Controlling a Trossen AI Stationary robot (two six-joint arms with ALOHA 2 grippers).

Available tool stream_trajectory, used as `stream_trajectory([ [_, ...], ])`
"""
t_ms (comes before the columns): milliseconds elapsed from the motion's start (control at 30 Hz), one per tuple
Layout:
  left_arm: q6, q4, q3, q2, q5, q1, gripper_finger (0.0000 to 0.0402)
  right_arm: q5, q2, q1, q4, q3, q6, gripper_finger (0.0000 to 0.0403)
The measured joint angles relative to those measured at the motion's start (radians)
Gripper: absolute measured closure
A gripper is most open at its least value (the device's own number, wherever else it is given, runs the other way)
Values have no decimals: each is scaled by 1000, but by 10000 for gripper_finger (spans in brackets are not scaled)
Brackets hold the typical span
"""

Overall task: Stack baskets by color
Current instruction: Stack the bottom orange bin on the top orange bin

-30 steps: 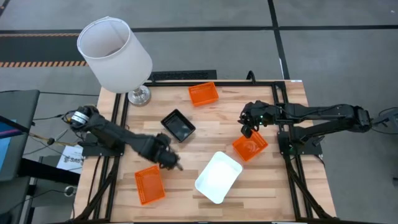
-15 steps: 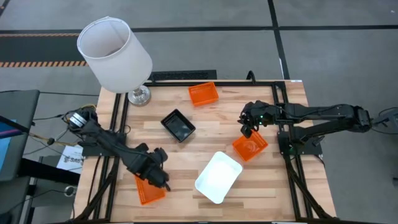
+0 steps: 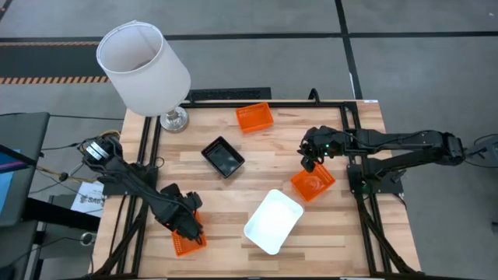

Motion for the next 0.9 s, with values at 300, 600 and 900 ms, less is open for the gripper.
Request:
stream_trajectory([
  [300, 14, 166, -120, 0, 81, 14, 218, 0, 0, 0, 0, 0, 2, 278],
  [600, -65, 206, -114, 0, 105, 41, 390, 0, 0, 0, 1, 0, 2, 278],
  [900, -377, 184, -77, -59, 2, 83, 401, 0, 0, 0, 10, 0, 2, 278],
])
